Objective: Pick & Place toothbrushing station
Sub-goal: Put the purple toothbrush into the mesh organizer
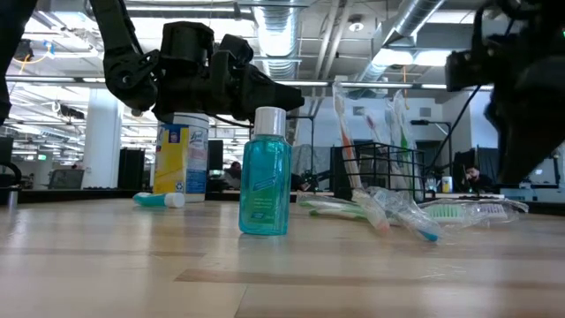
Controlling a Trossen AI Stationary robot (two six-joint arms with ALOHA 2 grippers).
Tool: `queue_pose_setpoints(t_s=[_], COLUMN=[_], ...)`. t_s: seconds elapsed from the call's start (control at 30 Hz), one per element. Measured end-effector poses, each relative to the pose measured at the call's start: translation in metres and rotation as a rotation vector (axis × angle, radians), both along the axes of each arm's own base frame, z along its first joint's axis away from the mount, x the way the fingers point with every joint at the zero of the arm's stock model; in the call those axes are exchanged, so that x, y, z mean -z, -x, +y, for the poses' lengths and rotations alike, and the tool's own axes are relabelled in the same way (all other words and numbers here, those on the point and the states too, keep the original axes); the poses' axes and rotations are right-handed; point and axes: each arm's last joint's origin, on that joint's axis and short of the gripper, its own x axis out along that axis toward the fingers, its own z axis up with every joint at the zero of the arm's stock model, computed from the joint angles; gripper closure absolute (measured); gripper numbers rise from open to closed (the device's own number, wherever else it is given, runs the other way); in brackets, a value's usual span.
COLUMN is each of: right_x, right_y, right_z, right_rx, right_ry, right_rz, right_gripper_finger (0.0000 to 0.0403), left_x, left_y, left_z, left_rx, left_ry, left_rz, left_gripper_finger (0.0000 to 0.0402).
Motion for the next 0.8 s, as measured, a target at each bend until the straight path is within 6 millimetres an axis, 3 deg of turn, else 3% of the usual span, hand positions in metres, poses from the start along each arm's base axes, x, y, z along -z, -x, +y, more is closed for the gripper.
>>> queue_pose_setpoints(t_s=[0.53, 0.8], right_x=[0.023, 0.035], right_y=[0.008, 0.01], right_z=[-0.007, -0.013], right_rx=[0.048, 0.046], right_ry=[-0.041, -0.074], right_rz=[-0.014, -0.022], right_gripper_finger=[0.0194, 0.0193], left_x=[0.001, 0.001], left_y=[0.0, 0.0], left_z=[0.0, 0.0], left_rx=[-0.004, -0.004], left_ry=[-0.016, -0.016], left_rz=[0.005, 0.008], left_gripper_finger=[0.0253, 0.0253])
